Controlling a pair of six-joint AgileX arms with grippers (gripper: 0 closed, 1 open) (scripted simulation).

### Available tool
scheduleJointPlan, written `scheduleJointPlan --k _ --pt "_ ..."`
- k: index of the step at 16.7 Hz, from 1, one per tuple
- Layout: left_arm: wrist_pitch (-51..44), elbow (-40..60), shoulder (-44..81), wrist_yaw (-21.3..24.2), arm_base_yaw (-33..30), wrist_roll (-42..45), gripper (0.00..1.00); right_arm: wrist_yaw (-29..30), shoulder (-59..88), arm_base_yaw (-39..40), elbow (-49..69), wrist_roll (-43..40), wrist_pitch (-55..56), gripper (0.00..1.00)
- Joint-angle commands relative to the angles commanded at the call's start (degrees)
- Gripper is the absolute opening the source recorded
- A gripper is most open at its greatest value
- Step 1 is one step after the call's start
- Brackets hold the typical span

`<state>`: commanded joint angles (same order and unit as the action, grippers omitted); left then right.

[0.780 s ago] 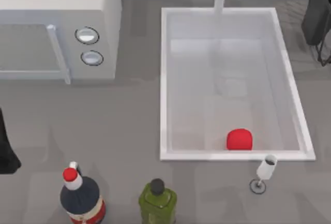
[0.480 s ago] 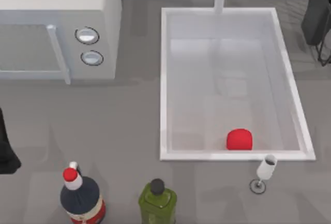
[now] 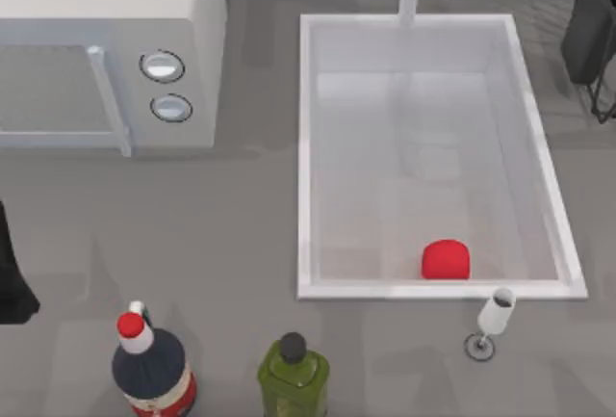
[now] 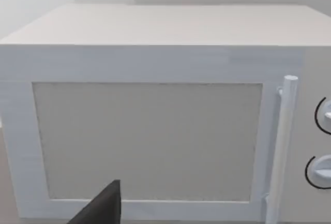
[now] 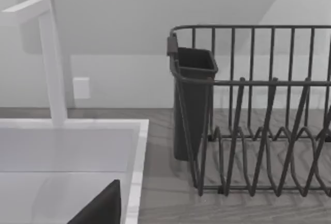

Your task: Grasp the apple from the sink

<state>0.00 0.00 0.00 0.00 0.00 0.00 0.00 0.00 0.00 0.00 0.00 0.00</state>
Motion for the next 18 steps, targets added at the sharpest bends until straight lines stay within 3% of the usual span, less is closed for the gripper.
scheduleJointPlan --k 12,18 --pt "0.0 0.0 0.0 0.0 0.0 0.0 1.0 0.0 0.57 0.17 0.53 0.17 -0.36 1.0" --pt "0.0 0.0 0.0 0.0 0.0 0.0 1.0 0.02 16.76 4.42 14.04 4.58 -9.54 1.0"
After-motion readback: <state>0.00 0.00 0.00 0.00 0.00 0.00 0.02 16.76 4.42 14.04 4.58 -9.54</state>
